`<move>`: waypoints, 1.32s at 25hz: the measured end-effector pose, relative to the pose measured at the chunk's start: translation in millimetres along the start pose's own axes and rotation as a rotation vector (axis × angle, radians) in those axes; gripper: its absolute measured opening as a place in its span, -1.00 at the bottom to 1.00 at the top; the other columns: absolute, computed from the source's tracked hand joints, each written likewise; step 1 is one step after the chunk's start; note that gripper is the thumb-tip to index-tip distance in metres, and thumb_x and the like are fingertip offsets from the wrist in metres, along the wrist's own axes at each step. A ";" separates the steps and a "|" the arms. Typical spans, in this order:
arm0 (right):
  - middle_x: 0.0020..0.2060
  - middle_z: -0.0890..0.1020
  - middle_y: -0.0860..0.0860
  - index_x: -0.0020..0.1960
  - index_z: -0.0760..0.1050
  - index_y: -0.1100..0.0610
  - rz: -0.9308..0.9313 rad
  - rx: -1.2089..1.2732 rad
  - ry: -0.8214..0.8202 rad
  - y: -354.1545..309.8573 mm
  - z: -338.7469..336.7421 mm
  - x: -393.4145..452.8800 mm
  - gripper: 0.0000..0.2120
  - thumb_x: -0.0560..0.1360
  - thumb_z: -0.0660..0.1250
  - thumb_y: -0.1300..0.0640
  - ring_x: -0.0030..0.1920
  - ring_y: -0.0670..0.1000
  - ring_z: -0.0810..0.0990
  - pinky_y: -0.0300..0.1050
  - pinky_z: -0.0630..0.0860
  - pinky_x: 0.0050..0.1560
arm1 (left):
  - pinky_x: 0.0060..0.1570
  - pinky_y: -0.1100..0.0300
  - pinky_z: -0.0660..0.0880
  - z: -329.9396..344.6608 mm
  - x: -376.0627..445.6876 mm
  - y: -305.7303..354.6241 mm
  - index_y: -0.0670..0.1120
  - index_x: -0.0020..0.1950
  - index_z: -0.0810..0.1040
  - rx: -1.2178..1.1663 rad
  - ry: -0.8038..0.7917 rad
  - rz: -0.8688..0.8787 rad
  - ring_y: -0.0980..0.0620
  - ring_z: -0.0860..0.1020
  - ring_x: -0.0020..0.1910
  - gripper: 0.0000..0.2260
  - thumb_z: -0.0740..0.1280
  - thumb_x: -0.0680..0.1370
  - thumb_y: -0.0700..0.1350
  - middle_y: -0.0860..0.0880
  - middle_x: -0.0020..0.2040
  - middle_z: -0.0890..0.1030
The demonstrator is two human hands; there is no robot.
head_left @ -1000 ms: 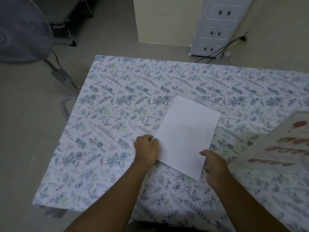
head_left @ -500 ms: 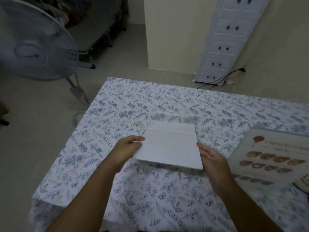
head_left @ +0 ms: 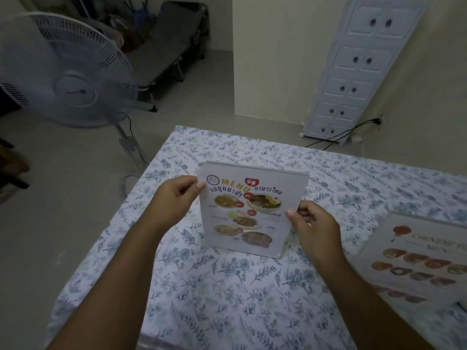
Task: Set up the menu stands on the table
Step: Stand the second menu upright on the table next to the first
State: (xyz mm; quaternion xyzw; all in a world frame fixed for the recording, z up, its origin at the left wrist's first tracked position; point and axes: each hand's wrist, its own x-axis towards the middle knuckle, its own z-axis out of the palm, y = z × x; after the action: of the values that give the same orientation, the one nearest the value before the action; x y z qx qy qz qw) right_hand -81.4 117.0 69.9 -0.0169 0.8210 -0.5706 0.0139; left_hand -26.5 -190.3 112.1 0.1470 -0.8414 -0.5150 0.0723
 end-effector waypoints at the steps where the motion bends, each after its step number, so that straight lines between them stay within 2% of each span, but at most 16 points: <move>1: -0.21 0.70 -0.11 -0.12 0.63 -0.05 0.006 -0.009 -0.003 3.5 3.7 -0.8 -0.91 0.50 0.46 0.13 -0.16 -0.07 0.67 -0.05 0.64 -0.16 | -0.17 0.04 0.52 1.2 1.6 -7.0 -0.01 -0.05 0.72 0.027 0.031 0.011 0.00 0.54 -0.25 -0.77 0.33 0.65 0.06 -0.12 -0.19 0.64; 2: -0.22 0.70 -0.13 -0.13 0.62 -0.08 0.003 -0.015 0.005 6.9 6.9 -1.4 -0.90 0.50 0.46 0.12 -0.17 -0.11 0.66 -0.07 0.64 -0.17 | -0.08 -0.01 0.56 3.8 2.1 -13.5 -0.04 -0.02 0.72 0.034 0.058 0.025 -0.05 0.59 -0.14 -0.77 0.32 0.66 0.04 -0.13 -0.11 0.66; 4: -0.19 0.68 -0.24 -0.14 0.58 -0.13 -0.024 -0.039 0.045 10.8 13.5 -3.9 -0.89 0.52 0.43 0.06 -0.18 -0.20 0.65 -0.21 0.60 -0.25 | 0.01 -0.02 0.60 12.0 -0.2 -25.1 -0.01 0.03 0.70 -0.011 0.058 0.037 -0.02 0.64 0.03 -0.81 0.31 0.67 0.01 -0.04 0.00 0.70; 6: -0.19 0.67 -0.26 -0.15 0.54 -0.11 -0.069 -0.078 0.065 18.8 19.4 -10.5 -0.88 0.56 0.37 0.02 -0.21 -0.27 0.64 -0.36 0.54 -0.35 | 0.06 -0.08 0.64 24.5 -6.1 -40.9 0.01 0.02 0.67 -0.099 0.013 -0.024 -0.03 0.68 0.07 -0.83 0.30 0.67 0.00 0.00 0.01 0.73; 8: -0.28 0.67 -0.16 -0.18 0.51 -0.08 -0.100 -0.132 0.065 32.2 25.9 -21.7 -0.84 0.59 0.32 0.04 -0.22 -0.25 0.64 -0.40 0.50 -0.40 | 0.05 -0.14 0.66 36.1 -14.2 -57.7 -0.03 0.01 0.67 -0.157 0.018 -0.067 -0.05 0.71 0.02 -0.80 0.30 0.67 0.01 0.00 -0.02 0.75; 12: -0.28 0.62 -0.14 -0.18 0.44 -0.09 -0.103 -0.222 0.056 49.7 35.3 -31.4 -0.81 0.62 0.28 0.05 -0.23 -0.22 0.63 -0.39 0.48 -0.40 | -0.12 0.16 0.66 44.1 -17.0 -77.5 0.03 0.02 0.68 -0.121 0.049 -0.040 0.16 0.70 -0.10 -0.81 0.29 0.67 0.04 0.13 -0.07 0.74; 17: -0.27 0.63 -0.15 -0.17 0.47 -0.06 -0.131 -0.249 0.111 53.0 39.1 -31.2 -0.81 0.60 0.24 -0.05 -0.19 -0.22 0.62 -0.35 0.51 -0.39 | -0.28 0.27 0.58 50.8 -16.1 -81.1 0.09 -0.03 0.65 -0.073 0.090 0.017 0.19 0.65 -0.22 -0.83 0.29 0.67 0.03 0.16 -0.13 0.71; 21: -0.28 0.63 -0.14 -0.17 0.48 -0.04 -0.129 -0.249 0.135 54.5 41.2 -31.9 -0.82 0.61 0.28 0.02 -0.22 -0.22 0.62 -0.34 0.50 -0.40 | -0.30 0.36 0.54 51.3 -17.1 -79.9 0.12 -0.01 0.65 -0.086 0.104 0.035 0.23 0.64 -0.22 -0.84 0.29 0.67 0.03 0.18 -0.12 0.71; 25: -0.32 0.61 -0.11 -0.19 0.47 -0.03 -0.132 -0.243 0.110 49.9 38.6 -35.2 -0.79 0.62 0.28 0.04 -0.30 -0.17 0.61 -0.28 0.52 -0.42 | -0.36 0.35 0.50 52.9 -24.0 -75.5 0.01 -0.01 0.66 -0.054 0.143 0.022 0.23 0.60 -0.30 -0.78 0.27 0.68 0.06 0.15 -0.16 0.70; 27: -0.30 0.63 -0.12 -0.16 0.51 -0.02 -0.111 -0.254 0.074 44.4 34.7 -35.8 -0.80 0.62 0.26 0.01 -0.28 -0.17 0.63 -0.25 0.56 -0.41 | -0.38 0.37 0.45 55.2 -32.0 -68.2 0.04 0.01 0.65 -0.016 0.177 -0.006 0.27 0.57 -0.35 -0.78 0.25 0.68 0.08 0.16 -0.20 0.69; 29: -0.25 0.64 -0.18 -0.11 0.51 -0.10 -0.073 -0.253 -0.013 36.4 26.5 -39.0 -0.84 0.62 0.23 -0.04 -0.23 -0.22 0.63 -0.36 0.51 -0.39 | -0.26 0.37 0.49 59.2 -45.4 -55.5 0.10 0.14 0.65 0.004 0.204 -0.040 0.32 0.62 -0.21 -0.77 0.22 0.69 0.11 0.21 -0.11 0.72; 30: -0.18 0.64 -0.22 -0.01 0.53 -0.12 -0.061 -0.252 -0.073 32.4 20.8 -42.4 -0.87 0.62 0.21 -0.06 -0.17 -0.24 0.63 -0.39 0.48 -0.33 | -0.12 0.35 0.53 61.9 -54.1 -48.6 0.12 0.28 0.62 0.013 0.217 -0.050 0.34 0.62 -0.05 -0.72 0.20 0.69 0.13 0.25 0.06 0.71; 31: -0.07 0.63 -0.25 0.13 0.53 -0.13 -0.063 -0.258 -0.125 29.2 14.3 -46.0 -0.83 0.62 0.20 -0.09 -0.07 -0.23 0.63 -0.35 0.48 -0.22 | 0.06 0.28 0.54 65.5 -63.3 -42.2 0.10 0.42 0.54 0.034 0.233 -0.058 0.30 0.59 0.14 -0.64 0.18 0.69 0.16 0.26 0.23 0.63; 33: 0.15 0.58 -0.18 0.42 0.40 -0.07 -0.095 -0.318 -0.208 26.7 -1.9 -55.4 -0.60 0.62 0.17 -0.15 0.18 -0.11 0.55 -0.20 0.46 0.04 | 0.36 0.07 0.47 76.1 -84.6 -30.1 0.03 0.58 0.38 0.079 0.272 -0.088 0.11 0.47 0.41 -0.51 0.16 0.68 0.19 0.14 0.44 0.49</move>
State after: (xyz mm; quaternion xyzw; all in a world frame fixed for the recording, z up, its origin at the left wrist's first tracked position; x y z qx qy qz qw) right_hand -26.5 130.6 45.7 -0.1163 0.8931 -0.4291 0.0688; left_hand 38.0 -111.6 52.9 0.2550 -0.8362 -0.4595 0.1569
